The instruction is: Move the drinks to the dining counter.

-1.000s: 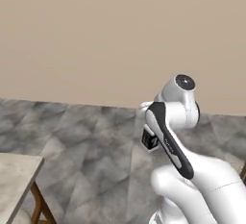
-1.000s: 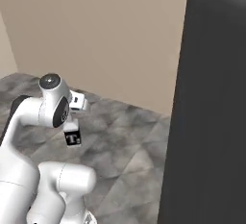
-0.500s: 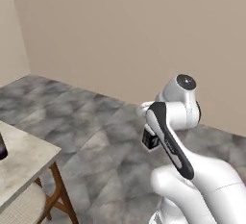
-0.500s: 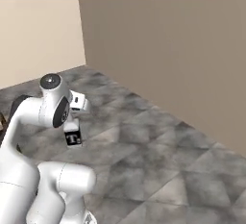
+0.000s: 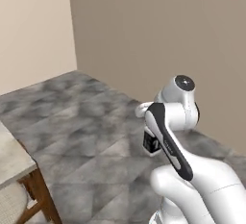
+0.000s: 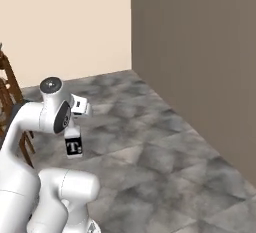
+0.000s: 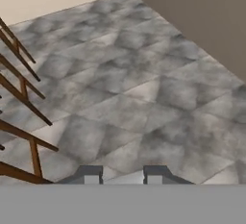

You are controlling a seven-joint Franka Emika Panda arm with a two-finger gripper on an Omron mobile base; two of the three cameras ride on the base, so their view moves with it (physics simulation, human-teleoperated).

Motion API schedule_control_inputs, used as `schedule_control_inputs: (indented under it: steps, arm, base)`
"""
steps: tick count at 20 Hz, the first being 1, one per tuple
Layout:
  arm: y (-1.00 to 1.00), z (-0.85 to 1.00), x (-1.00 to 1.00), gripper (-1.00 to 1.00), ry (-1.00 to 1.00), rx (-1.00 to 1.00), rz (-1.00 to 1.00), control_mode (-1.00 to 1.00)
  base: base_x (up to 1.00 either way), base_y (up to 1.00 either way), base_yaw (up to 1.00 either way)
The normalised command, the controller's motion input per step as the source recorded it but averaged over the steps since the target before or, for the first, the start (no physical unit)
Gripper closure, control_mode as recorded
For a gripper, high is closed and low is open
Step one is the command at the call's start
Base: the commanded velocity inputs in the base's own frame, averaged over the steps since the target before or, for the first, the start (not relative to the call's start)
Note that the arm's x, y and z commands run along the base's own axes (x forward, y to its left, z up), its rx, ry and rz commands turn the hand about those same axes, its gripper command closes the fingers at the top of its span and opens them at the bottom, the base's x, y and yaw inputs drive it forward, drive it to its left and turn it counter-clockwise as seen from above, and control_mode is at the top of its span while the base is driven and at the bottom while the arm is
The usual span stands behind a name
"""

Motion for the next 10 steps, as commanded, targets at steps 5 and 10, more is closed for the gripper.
schedule_control_inputs:
  steps: [5,10]
  arm:
    - [0.0,0.0,0.0,1.0,0.0,0.0,0.0,1.0]
    - [0.0,0.0,0.0,1.0,0.0,0.0,0.0,1.0]
  base:
    - [0.73,-0.63,0.57]
    - [0.77,-0.39,0.6]
